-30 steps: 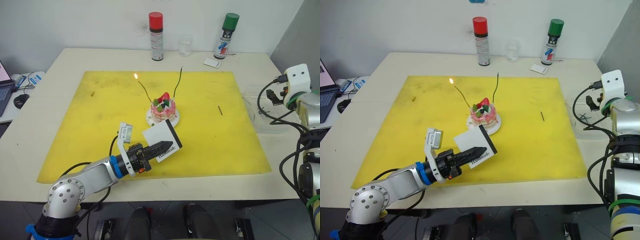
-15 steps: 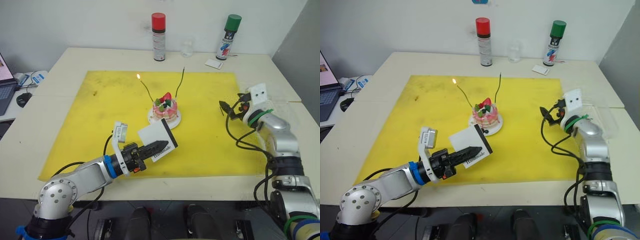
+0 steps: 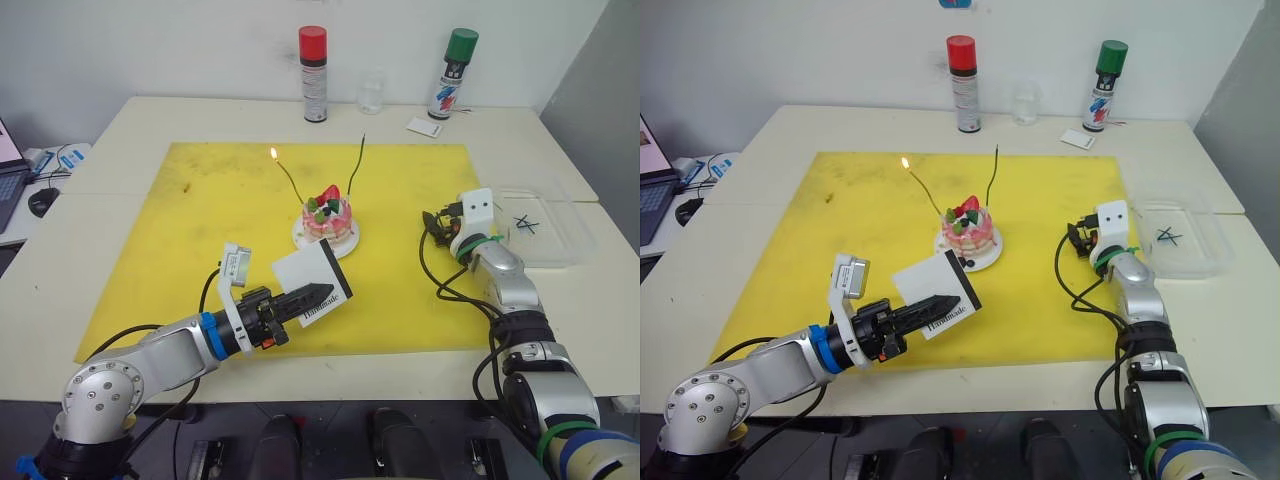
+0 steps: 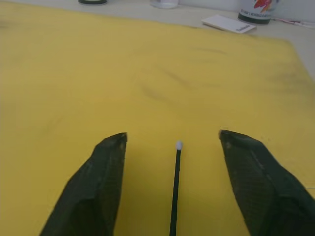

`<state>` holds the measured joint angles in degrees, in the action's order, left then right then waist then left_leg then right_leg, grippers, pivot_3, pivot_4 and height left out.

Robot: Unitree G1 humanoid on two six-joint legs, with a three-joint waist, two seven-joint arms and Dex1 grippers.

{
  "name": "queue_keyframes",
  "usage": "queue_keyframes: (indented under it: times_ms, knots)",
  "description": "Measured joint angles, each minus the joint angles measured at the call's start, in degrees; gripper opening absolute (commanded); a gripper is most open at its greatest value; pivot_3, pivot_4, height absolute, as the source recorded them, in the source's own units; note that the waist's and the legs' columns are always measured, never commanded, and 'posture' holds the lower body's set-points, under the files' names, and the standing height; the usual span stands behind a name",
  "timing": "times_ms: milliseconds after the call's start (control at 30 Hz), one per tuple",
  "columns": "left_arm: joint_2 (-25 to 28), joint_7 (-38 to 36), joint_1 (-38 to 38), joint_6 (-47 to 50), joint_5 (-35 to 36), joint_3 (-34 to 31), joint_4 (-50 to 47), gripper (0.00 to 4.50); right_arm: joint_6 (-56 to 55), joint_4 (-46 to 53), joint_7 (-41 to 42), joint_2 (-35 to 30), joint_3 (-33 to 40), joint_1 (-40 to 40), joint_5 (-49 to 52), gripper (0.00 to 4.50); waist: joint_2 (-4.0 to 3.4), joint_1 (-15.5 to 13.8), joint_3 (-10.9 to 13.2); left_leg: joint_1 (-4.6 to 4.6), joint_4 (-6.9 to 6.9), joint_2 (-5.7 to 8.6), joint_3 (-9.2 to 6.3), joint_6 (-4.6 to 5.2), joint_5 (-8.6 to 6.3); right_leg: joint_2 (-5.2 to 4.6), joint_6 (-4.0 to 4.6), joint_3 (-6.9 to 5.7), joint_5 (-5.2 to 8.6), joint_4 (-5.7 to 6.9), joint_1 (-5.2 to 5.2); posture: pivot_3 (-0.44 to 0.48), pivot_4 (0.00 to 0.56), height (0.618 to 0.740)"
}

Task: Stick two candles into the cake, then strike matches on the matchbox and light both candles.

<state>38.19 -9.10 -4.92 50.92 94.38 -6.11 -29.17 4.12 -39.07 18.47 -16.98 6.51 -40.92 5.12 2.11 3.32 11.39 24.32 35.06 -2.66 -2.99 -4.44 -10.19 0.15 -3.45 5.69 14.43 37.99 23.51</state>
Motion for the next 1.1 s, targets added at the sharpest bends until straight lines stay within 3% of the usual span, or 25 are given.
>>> queue_keyframes:
  times_ms: [367, 700, 1100]
  knots:
    - [0.3, 0.9, 0.2, -0.1, 0.1, 0.0, -0.8, 0.00, 4.1, 2.9, -5.0, 0.8, 0.0, 1.3, -0.5, 3.22, 0.00, -0.3, 0.0, -0.03, 0.01, 0.00, -0.03, 0.00, 0.00, 0.00, 0.01, -0.02, 0.01, -0.01, -0.07, 0.000, 0.150, 0.740]
    - [0.4, 0.9, 0.2, -0.1, 0.1, 0.0, -0.9, 0.00, 6.3, 5.0, -6.1, 1.2, 0.1, 2.2, -0.5, 0.01, 0.01, -0.5, 0.0, -0.19, 0.01, 0.00, -0.04, 0.00, 0.00, 0.00, 0.30, -0.03, 0.18, -0.02, -0.21, 0.000, 0.150, 0.740]
    - [0.1, 1.2, -0.3, -0.4, 0.1, 0.0, -0.8, 0.00, 11.1, 12.2, -4.8, 1.1, 0.2, 4.9, 0.6, 0.01, 0.00, -0.5, 0.0, -0.21, -0.01, 0.00, -0.04, 0.00, 0.00, 0.00, 0.32, -0.03, 0.20, -0.02, -0.22, 0.000, 0.150, 0.740]
